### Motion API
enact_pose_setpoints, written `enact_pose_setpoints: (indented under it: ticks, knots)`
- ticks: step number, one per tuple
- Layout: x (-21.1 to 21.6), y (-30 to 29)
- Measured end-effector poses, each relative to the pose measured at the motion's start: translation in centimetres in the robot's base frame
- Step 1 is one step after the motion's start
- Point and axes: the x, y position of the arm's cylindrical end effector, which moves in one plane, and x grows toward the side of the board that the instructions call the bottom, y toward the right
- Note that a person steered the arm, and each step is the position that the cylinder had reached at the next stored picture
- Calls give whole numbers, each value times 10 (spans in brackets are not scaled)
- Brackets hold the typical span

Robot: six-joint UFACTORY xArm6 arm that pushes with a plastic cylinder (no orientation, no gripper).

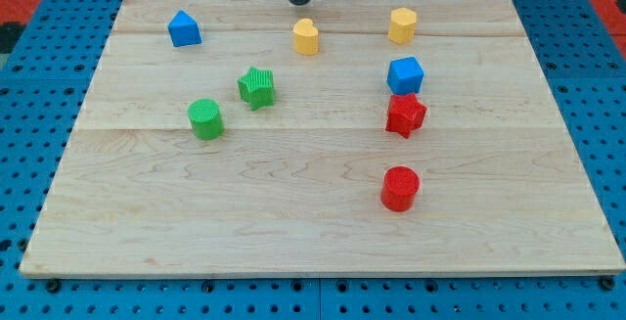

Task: Nudge the green circle down a bit

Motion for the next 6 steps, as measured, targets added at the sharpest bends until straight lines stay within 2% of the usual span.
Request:
enact_pose_setpoints:
  ticks: [1,2,3,5,6]
  knots:
    - [-1,0]
    - [11,-45]
    - [23,-47]
    - [131,-93]
    - [220,-121]
